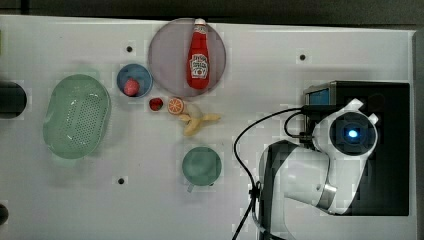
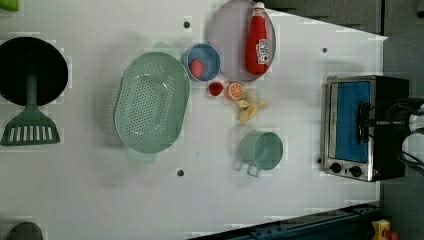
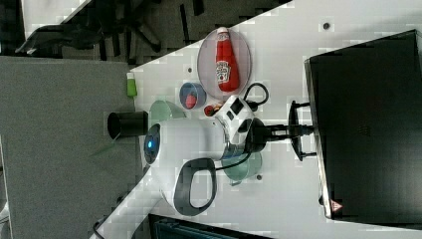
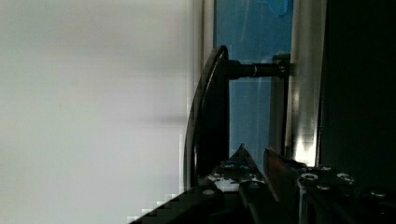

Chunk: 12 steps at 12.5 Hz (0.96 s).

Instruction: Flap open oven.

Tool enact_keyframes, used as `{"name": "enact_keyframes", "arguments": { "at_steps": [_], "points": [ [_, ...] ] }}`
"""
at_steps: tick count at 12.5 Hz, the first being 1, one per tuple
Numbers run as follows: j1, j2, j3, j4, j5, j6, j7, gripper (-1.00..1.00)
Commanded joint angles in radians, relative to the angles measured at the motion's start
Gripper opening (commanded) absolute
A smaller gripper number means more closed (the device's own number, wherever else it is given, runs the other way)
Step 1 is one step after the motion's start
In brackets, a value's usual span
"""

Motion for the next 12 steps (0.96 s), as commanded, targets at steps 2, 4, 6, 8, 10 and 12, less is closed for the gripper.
{"name": "enact_keyframes", "arguments": {
  "at_steps": [2,4,6,8,10,12],
  "points": [
    [0.101,0.002,0.04,-0.059,-0.135,-0.017,0.236,-0.65],
    [0.124,0.005,0.069,-0.086,-0.181,-0.017,0.321,-0.65],
    [0.143,0.02,0.102,-0.105,-0.269,-0.018,0.435,-0.65],
    [0.16,0.057,0.133,-0.105,-0.401,-0.03,0.576,-0.65],
    [0.173,0.106,0.168,-0.102,-0.48,-0.036,0.701,-0.65],
    [0.188,0.167,0.192,-0.091,-0.511,-0.037,0.824,-0.65]
  ]
}}
